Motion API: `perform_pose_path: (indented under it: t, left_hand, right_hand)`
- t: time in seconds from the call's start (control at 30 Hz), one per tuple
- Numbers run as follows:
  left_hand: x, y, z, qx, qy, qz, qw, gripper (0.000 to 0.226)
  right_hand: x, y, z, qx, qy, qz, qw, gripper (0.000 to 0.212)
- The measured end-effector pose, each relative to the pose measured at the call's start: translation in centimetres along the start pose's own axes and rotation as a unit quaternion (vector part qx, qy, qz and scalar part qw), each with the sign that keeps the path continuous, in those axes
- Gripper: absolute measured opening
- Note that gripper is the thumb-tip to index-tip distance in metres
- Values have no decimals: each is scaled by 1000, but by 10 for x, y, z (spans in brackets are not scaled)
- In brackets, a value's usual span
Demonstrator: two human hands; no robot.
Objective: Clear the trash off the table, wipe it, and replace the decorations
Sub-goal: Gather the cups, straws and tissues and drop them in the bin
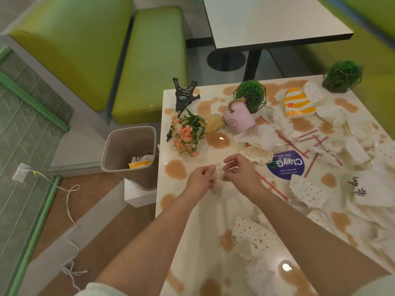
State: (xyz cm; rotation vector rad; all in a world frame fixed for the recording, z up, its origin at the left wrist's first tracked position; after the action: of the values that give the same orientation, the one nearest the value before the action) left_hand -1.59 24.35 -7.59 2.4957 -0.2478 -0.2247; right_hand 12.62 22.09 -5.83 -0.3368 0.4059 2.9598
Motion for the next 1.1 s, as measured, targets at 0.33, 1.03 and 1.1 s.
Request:
perform_pose_path:
  t: [0.33, 1.03, 1.1]
  left_hand:
    - [-22, 3, 16, 6, -58, -69, 996, 52]
    - [-177, -4, 12, 22, 34, -229, 973, 25]
    - [-208, -11, 12, 24, 56, -258, 964, 31]
  right_hand:
    - [-10, -18, -24, 10, 443, 31, 896, 13]
    - [119, -41, 109, -100, 75, -35, 992, 8]
    - [142, -51, 113, -101, 49, -40, 993, 7]
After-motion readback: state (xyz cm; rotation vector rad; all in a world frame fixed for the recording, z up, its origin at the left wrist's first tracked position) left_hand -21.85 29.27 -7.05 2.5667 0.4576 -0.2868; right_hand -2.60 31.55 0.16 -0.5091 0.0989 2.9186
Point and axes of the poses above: each hand's wrist, its own y-axis away from the middle knuckle, its own x-axis out of the palm, z = x × y, the point moved 4 cm from there along -y, towards the middle knuckle, and after that the axes turned 4 degrees about -x, right-handed, at the moved point
